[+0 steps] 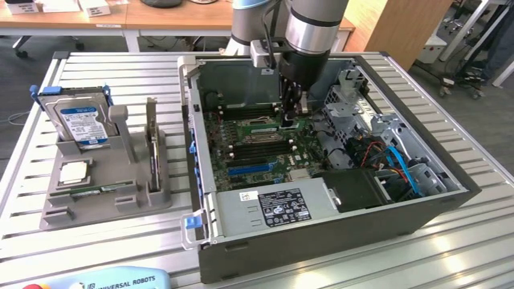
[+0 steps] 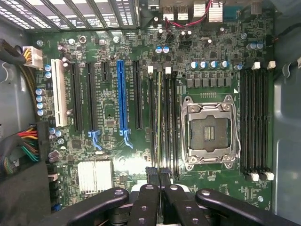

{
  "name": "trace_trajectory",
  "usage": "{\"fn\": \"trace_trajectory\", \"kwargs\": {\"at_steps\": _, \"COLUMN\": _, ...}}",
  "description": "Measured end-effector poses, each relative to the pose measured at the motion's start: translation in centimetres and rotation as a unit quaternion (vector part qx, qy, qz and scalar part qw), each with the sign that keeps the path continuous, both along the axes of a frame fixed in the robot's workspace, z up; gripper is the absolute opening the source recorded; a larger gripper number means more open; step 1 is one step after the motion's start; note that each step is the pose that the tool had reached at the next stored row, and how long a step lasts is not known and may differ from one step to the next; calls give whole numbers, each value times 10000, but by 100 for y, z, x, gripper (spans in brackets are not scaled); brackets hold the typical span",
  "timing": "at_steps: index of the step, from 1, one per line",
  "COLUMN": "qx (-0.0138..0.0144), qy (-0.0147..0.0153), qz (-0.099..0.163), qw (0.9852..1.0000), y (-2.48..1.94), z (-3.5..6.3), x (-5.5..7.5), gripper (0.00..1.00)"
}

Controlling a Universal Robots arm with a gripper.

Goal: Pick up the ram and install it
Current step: 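Insert the ram into the slot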

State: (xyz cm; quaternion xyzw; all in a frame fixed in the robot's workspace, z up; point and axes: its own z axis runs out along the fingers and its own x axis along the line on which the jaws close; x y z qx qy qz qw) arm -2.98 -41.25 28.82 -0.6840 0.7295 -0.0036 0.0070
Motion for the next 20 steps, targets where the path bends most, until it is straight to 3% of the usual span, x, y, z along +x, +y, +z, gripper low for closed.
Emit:
{"fn": "trace_trajectory", "kwargs": {"at_steps": 11, "qx": -6, "qy": 6, "qz": -45, "qw": 10000, "y": 1, "z": -2, "x": 1, "gripper": 11}}
{"fn": "trace_trajectory", "kwargs": {"at_steps": 20, "qx": -68, "qy": 114, "qz": -150, "qw": 9998, "y": 1, "z": -1, "x": 17, "gripper": 11}}
